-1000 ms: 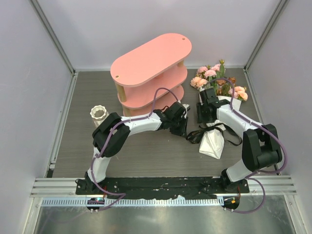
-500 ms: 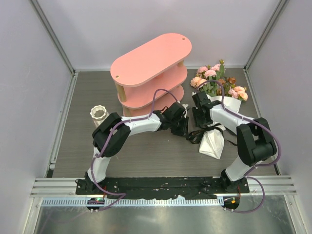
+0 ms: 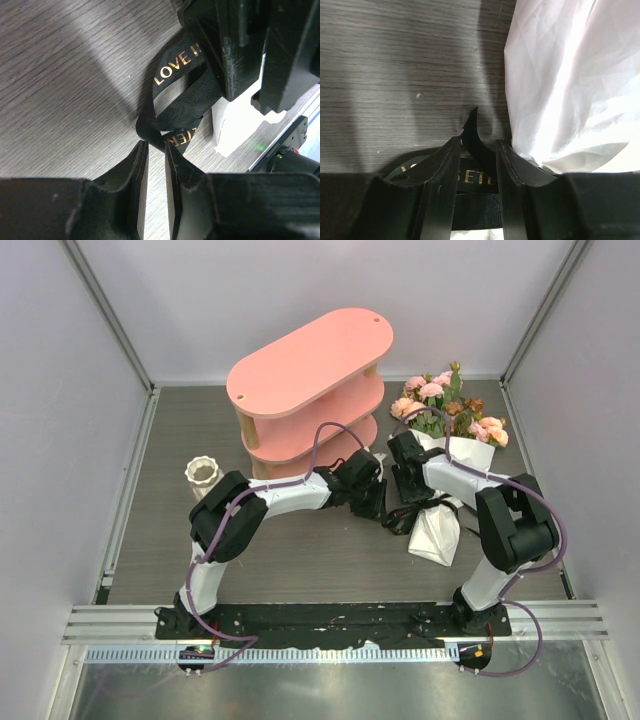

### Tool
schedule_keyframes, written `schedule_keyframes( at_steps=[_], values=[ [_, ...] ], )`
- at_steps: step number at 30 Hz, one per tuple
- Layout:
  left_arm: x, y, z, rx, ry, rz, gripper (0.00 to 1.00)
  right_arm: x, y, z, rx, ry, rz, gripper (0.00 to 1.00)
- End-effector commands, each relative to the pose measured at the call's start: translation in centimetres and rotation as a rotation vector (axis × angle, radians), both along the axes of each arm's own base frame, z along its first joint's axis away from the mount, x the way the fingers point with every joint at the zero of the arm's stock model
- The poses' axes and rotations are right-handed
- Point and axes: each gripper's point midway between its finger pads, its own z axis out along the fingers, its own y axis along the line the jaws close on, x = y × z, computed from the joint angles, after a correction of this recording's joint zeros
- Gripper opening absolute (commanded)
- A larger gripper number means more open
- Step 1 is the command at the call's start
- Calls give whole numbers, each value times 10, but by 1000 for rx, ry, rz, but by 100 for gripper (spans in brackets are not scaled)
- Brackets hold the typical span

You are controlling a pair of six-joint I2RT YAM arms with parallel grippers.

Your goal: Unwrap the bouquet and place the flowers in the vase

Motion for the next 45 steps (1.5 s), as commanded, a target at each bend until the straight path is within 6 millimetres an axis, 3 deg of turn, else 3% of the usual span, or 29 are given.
schedule_keyframes(
  at_steps=[1,6,8,12,15,19,24,29,34,37,40,41,43,44,45],
  values=[
    [0,-8,9,-44,-22,-24,24,9,-4,2,-61,-34,6,40],
    [-1,-8,10,-50,-22,-27,24,9,-4,0,-105,-37,15,32],
    [-1,-8,9,-51,-17,-29,24,11,-2,3,-114,-53,18,24],
    [-2,-10,5,-53,-8,-33,24,21,-4,28,-138,-147,-1,4],
    [-3,-12,7,-61,-3,-39,27,23,-6,46,-145,-209,-10,1],
    [-6,-14,11,-79,-13,-64,49,24,-12,98,-100,-364,-66,1],
    [-8,-23,7,-83,2,-84,54,22,-4,152,41,-510,-90,1],
    [-6,-30,-3,-73,20,-77,47,14,-6,201,121,-620,-128,1],
    [-7,-31,-13,-61,38,-65,35,9,-8,236,188,-702,-167,1],
    [-5,-31,-16,-55,36,-56,34,7,-8,268,245,-767,-193,1],
    [-5,-30,-19,-45,36,-50,34,3,-7,310,322,-849,-217,1],
    [-5,-30,-19,-46,34,-53,34,1,-8,336,360,-899,-222,1],
    [-4,-30,-19,-43,36,-49,34,-4,-7,363,409,-946,-216,1],
    [-4,-30,-20,-42,38,-48,34,-9,-9,393,448,-1002,-222,1],
    [-4,-31,-19,-45,37,-49,34,-12,-10,406,470,-1028,-223,1]
  ],
)
